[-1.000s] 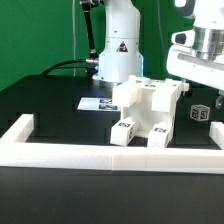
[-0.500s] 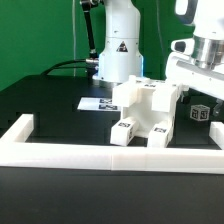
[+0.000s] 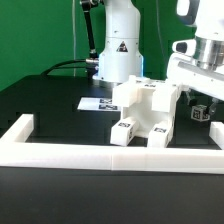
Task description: Assemble chair
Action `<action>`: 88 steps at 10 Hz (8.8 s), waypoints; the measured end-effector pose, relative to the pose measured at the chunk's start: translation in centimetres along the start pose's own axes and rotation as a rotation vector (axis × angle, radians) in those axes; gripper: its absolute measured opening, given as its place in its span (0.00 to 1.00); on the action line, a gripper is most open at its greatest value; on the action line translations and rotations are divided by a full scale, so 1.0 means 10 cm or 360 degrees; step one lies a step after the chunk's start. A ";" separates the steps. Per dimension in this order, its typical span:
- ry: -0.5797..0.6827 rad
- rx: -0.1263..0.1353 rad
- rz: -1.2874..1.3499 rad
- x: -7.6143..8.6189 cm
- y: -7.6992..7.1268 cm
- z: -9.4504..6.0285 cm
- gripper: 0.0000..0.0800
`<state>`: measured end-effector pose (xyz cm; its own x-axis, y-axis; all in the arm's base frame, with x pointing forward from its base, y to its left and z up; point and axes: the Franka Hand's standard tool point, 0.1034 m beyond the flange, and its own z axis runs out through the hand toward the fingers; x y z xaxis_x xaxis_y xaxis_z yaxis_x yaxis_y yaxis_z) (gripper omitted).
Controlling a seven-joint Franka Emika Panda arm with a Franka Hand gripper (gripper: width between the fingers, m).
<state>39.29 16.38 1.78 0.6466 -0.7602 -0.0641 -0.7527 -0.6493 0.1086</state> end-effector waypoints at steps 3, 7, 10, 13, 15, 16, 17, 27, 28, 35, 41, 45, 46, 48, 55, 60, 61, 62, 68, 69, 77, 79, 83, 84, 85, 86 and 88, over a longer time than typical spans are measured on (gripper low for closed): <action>0.0000 0.0000 -0.0002 0.00 0.00 0.00 0.36; -0.0077 -0.0007 -0.0086 -0.02 0.02 -0.40 0.36; -0.0147 0.0038 -0.0188 0.07 0.07 -0.88 0.36; -0.0169 0.0082 -0.0271 0.45 0.11 -1.16 0.36; -0.0125 0.0110 -0.0412 0.74 -0.02 -1.36 0.36; -0.0101 0.0119 -0.0465 0.84 -0.11 -1.38 0.36; -0.0105 0.0111 -0.0453 0.82 -0.10 -1.35 0.36; -0.0002 0.0057 -0.0912 1.28 -0.12 -1.35 0.36; -0.0002 0.0057 -0.0912 1.28 -0.12 -1.34 0.36; 0.0120 0.0023 -0.1312 1.55 -0.19 -1.41 0.36; 0.0202 -0.0037 -0.1534 1.64 -0.21 -1.39 0.36; 0.0218 -0.0040 -0.1558 1.64 -0.19 -1.34 0.36; 0.0225 -0.0037 -0.1559 1.63 -0.18 -1.31 0.36; 0.0233 -0.0033 -0.1558 1.64 -0.18 -1.32 0.36; 0.0226 -0.0048 -0.1557 1.68 -0.16 -1.26 0.36; 0.0236 -0.0047 -0.1562 1.69 -0.17 -1.25 0.36; 0.0239 -0.0049 -0.1577 1.71 -0.17 -1.25 0.36; 0.0241 -0.0050 -0.1584 1.72 -0.18 -1.25 0.36; 0.0242 -0.0050 -0.1584 1.72 -0.18 -1.25 0.36; 0.0242 -0.0050 -0.1583 1.72 -0.18 -1.25 0.36; 0.0241 0.0004 -0.0953 1.72 -0.19 -1.26 0.36; 0.0239 0.0015 -0.0815 1.72 -0.20 -1.26 0.36; 0.0224 0.0053 -0.0440 1.71 -0.21 -1.26 0.36; 0.0220 0.0062 -0.0352 1.70 -0.21 -1.26 0.36; 0.0212 0.0073 -0.0243 1.70 -0.21 -1.26 0.36; 0.0203 0.0085 -0.0156 1.69 -0.22 -1.26 0.36; 0.0183 0.0108 0.0034 1.67 -0.23 -1.26 0.36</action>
Offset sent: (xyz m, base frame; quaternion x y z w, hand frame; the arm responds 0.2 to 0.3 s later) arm -0.0003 0.0002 0.0001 -0.0042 -0.0023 -0.0043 1.0000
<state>53.39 5.46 12.96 0.6374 -0.7688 0.0520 -0.7705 -0.6361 0.0412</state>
